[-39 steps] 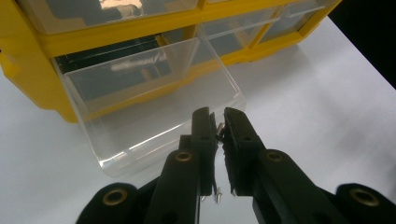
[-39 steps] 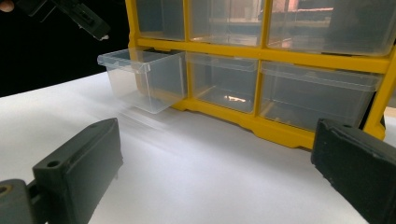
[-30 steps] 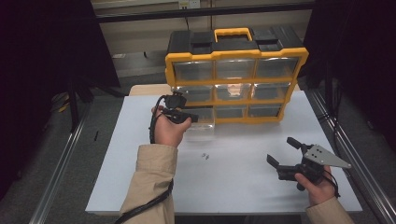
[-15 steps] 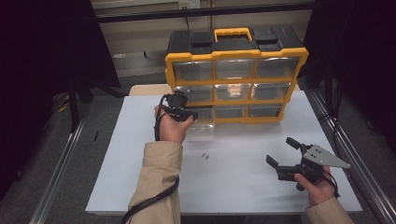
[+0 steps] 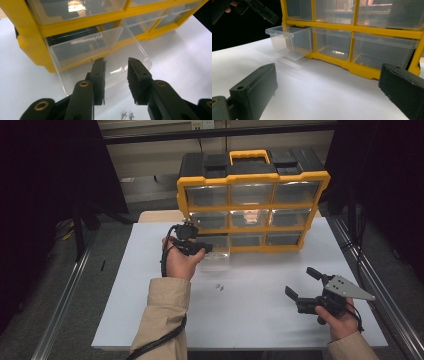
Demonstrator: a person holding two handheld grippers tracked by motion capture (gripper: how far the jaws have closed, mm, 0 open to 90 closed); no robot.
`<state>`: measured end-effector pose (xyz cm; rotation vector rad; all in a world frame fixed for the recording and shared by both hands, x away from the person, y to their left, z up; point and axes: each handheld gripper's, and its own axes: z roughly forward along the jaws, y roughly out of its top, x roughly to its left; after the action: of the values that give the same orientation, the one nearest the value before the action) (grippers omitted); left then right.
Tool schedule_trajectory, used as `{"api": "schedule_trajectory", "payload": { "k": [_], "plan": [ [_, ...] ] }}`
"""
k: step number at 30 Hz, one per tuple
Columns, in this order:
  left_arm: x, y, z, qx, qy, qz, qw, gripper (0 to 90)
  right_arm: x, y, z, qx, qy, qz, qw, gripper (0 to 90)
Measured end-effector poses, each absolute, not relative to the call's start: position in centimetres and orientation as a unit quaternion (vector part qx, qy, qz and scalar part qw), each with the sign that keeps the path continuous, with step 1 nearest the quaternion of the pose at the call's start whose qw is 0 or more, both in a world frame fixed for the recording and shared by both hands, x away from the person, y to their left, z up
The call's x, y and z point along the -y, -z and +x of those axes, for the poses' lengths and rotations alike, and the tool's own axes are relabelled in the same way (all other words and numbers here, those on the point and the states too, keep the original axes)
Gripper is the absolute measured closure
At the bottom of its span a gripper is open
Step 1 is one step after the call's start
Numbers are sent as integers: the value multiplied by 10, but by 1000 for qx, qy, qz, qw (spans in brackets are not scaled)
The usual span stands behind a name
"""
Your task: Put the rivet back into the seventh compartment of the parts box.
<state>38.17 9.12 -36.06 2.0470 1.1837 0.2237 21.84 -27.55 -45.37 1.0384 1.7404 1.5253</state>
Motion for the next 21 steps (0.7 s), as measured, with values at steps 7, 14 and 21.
{"api": "schedule_trajectory", "payload": {
  "k": [7, 14, 21],
  "plan": [
    [-90, 362, 372, -448, -81, 803, 385, 627, 276, 454, 219, -654, -574, 392, 299, 16],
    [-91, 366, 365, -440, -79, 805, 390, 582, 275, 454, 218, -654, -574, 392, 298, 16],
    [-91, 373, 357, -432, -78, 810, 389, 517, 275, 454, 219, -656, -573, 390, 298, 16]
  ]
}}
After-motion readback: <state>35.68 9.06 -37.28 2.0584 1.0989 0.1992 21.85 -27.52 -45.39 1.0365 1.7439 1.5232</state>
